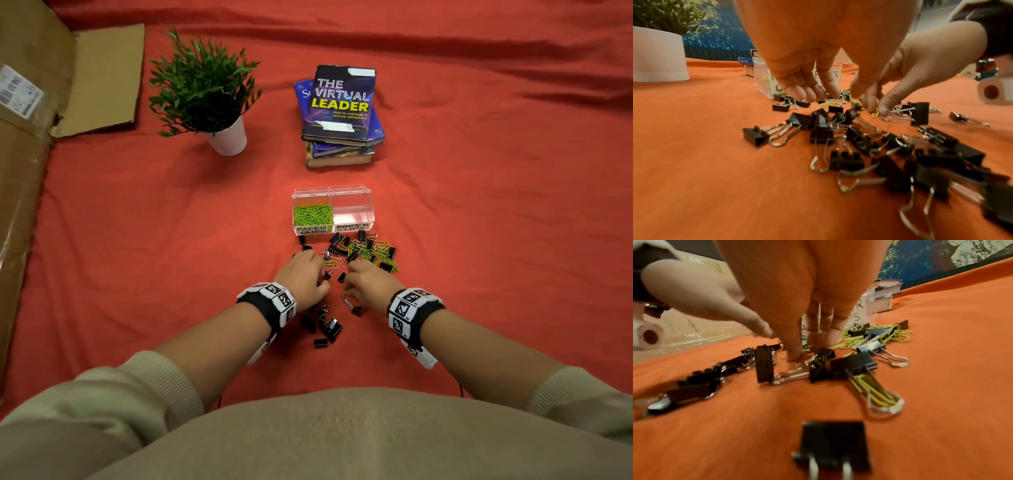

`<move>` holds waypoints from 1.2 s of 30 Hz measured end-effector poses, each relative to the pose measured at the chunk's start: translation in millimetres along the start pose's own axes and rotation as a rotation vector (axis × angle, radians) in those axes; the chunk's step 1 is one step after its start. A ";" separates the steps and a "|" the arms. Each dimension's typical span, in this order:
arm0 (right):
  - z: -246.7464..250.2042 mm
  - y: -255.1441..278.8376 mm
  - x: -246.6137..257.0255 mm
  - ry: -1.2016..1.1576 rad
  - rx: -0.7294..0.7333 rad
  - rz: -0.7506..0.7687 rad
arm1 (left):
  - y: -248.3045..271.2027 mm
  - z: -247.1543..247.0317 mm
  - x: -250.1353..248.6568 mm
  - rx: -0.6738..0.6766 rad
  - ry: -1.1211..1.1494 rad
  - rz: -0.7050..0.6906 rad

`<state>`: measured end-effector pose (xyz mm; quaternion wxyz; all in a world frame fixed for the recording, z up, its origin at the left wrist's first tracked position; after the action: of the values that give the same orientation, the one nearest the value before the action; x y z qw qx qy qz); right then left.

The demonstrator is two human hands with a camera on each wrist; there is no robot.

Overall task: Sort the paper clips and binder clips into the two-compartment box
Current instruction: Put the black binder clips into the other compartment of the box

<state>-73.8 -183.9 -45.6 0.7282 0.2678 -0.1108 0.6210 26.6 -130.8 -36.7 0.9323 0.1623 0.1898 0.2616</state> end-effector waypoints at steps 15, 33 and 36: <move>33.8 46.4 -44.8 -0.844 -0.336 -0.393 | -30.8 -2.2 -19.9 -0.049 -0.101 0.047; -5.5 -0.5 -17.4 -0.078 0.120 -0.212 | -31.2 -16.6 -3.8 0.043 -0.071 0.178; -10.6 -0.3 -18.1 -0.082 0.133 -0.238 | -27.3 -15.8 -7.7 0.004 -0.125 0.124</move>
<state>-79.0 -193.6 -63.5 0.7724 0.3519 -0.0666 0.5246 25.2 -154.0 -59.5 0.9240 0.1916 0.1214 0.3079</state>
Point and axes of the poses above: each hand's wrist, its own y-axis away from the middle knuckle, its own z-axis out of the back of the hand, x = y × z, the point moved 8 cm from there along -y, towards the middle knuckle, and after that the axes turned 13 degrees about z, right-handed, at the moved point
